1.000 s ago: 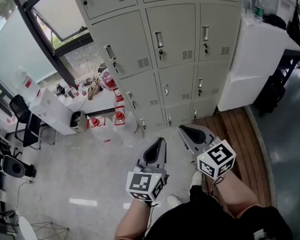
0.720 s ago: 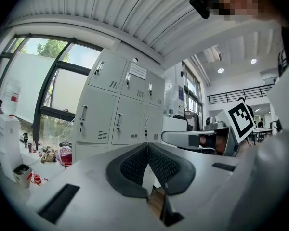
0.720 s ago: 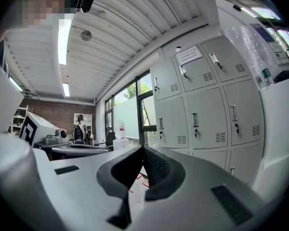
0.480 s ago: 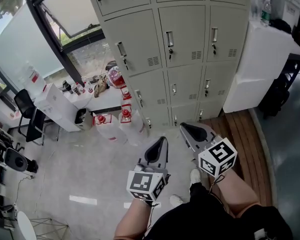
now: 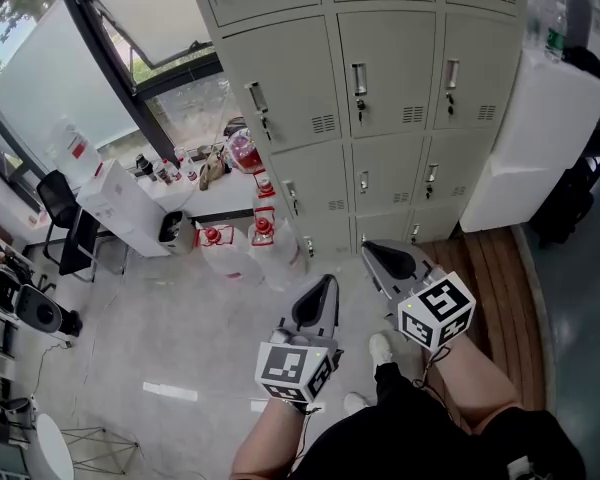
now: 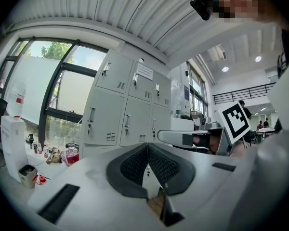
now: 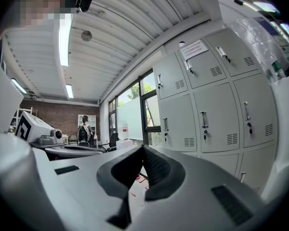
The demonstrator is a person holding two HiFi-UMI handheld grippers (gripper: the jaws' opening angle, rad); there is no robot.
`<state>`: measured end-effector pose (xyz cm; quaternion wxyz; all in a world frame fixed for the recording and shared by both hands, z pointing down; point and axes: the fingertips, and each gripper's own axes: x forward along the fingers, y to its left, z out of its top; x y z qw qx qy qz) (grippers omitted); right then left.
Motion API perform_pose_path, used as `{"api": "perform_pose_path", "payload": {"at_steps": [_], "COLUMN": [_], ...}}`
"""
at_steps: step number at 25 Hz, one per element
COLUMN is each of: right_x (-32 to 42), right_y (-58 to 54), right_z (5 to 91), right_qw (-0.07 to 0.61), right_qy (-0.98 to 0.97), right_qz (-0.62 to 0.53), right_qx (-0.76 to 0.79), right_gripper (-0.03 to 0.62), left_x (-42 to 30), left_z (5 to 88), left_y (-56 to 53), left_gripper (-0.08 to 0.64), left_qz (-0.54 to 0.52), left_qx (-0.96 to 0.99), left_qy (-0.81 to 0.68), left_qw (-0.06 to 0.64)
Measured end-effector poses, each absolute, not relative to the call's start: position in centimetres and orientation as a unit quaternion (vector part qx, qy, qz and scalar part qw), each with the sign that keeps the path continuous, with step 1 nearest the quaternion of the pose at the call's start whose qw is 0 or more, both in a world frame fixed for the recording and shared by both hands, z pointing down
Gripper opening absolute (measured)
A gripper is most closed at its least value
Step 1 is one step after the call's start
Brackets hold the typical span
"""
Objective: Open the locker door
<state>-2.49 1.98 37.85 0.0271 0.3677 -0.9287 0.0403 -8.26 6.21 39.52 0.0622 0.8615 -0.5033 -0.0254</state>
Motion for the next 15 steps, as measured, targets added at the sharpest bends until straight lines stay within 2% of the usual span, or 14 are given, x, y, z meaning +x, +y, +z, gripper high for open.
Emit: {"api": "perform_pose_path", "payload": {"at_steps": [15], "right_x": [-2.7], "right_y": [-9.2], "right_z": [37.7], "right_qw": [0.029], "right_qy": [-0.934], "right_qz": [0.042], "right_qx": [0.354], "right_gripper": [0.054], "left_x": [-8.2], "left_z": [39.6], "left_y": [-4.4], "left_gripper": [0.017], "left_qz": [-0.02], "left_qx": [0.852], "left_qy": [-0.518], "left_qw": [0.069]}}
